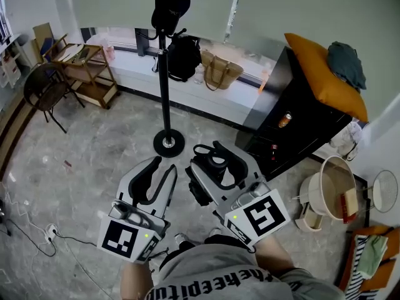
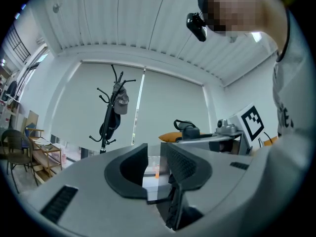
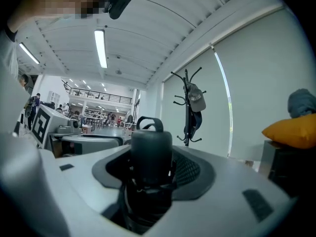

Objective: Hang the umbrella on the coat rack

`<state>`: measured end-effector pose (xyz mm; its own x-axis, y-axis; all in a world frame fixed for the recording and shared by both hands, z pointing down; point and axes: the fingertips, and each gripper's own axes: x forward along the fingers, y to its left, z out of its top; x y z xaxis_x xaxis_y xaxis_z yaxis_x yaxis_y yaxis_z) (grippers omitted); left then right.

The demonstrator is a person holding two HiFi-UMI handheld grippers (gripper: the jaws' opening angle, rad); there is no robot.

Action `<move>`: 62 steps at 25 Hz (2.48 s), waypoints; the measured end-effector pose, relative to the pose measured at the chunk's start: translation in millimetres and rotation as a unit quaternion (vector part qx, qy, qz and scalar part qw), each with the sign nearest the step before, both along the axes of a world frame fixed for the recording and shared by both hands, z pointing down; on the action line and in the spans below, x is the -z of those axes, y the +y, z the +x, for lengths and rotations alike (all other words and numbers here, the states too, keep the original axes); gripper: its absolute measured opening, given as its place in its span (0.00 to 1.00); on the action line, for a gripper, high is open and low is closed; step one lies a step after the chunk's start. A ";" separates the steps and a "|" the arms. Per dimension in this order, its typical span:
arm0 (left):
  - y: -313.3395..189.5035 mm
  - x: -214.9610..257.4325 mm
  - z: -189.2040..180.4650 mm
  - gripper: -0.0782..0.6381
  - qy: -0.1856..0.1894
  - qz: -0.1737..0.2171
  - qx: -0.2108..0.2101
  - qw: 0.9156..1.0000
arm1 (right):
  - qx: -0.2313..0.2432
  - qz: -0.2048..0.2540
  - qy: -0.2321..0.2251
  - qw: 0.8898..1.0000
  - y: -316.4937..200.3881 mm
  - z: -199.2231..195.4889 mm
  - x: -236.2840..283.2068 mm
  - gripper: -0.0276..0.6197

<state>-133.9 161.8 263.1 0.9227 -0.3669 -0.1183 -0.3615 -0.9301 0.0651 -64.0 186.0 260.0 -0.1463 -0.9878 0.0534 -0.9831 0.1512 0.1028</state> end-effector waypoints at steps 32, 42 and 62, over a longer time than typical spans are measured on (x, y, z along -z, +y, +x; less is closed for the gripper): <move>-101.9 -17.2 68.9 0.13 -0.035 -0.022 0.104 0.994 | 0.069 -0.016 0.003 0.997 -108.1 76.0 -17.3 0.41; -130.4 -14.6 108.7 0.13 -0.038 -0.025 0.153 0.987 | 0.115 -0.020 0.005 0.993 -141.6 114.9 -17.1 0.41; -142.6 -25.4 152.7 0.13 -0.050 -0.027 0.207 0.977 | 0.158 -0.021 -0.010 0.987 -162.5 162.0 -31.9 0.41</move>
<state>18.8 19.3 288.5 0.7003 -0.7138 -0.0054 -0.7125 -0.6995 0.0548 98.1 23.5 291.9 -0.4476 -0.8901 0.0864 -0.8884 0.4536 0.0704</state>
